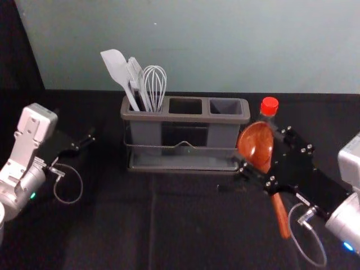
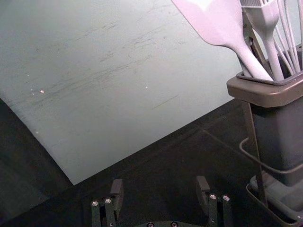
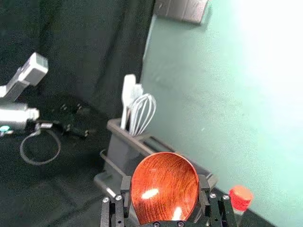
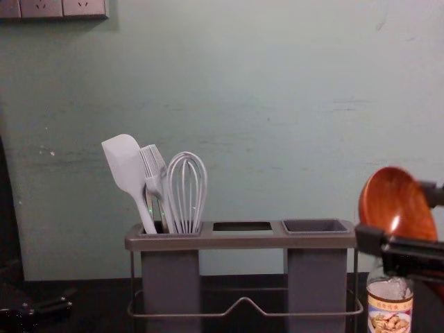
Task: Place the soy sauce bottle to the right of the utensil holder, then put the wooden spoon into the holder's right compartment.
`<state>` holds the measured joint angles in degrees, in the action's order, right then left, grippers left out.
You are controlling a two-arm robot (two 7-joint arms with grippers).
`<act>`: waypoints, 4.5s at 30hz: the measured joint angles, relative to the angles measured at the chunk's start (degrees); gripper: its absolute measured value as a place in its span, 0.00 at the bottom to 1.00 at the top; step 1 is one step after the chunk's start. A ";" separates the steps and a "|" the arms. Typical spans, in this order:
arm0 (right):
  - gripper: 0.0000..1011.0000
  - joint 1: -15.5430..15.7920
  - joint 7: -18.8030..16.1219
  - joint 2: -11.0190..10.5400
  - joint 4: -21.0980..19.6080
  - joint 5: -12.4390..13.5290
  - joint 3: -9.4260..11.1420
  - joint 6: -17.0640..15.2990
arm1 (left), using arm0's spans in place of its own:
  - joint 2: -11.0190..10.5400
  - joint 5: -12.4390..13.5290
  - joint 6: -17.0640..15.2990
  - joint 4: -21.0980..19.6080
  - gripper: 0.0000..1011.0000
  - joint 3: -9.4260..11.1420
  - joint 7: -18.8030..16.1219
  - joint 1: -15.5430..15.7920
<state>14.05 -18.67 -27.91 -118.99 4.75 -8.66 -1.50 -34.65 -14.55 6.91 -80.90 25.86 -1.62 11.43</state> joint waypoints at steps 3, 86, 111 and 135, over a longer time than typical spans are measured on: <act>0.83 0.82 1.19 0.84 0.30 -0.50 0.30 1.90 | 0.00 0.00 0.00 0.00 0.99 0.00 0.00 0.00; 0.83 -39.15 -3.13 17.42 45.81 -1.54 -8.45 36.46 | 0.00 0.00 0.00 0.00 0.99 0.00 0.00 0.00; 0.83 -33.85 -3.16 18.09 48.90 -1.73 -7.93 39.07 | 0.00 0.00 0.00 0.00 0.99 0.00 0.00 0.00; 0.99 -31.18 -2.02 18.18 43.46 -1.28 -5.67 38.35 | 0.00 0.00 0.00 0.00 0.99 0.00 0.00 0.00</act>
<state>-17.13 -20.69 -9.73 -75.53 3.48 -14.33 36.85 -34.65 -14.55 6.91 -80.90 25.86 -1.62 11.43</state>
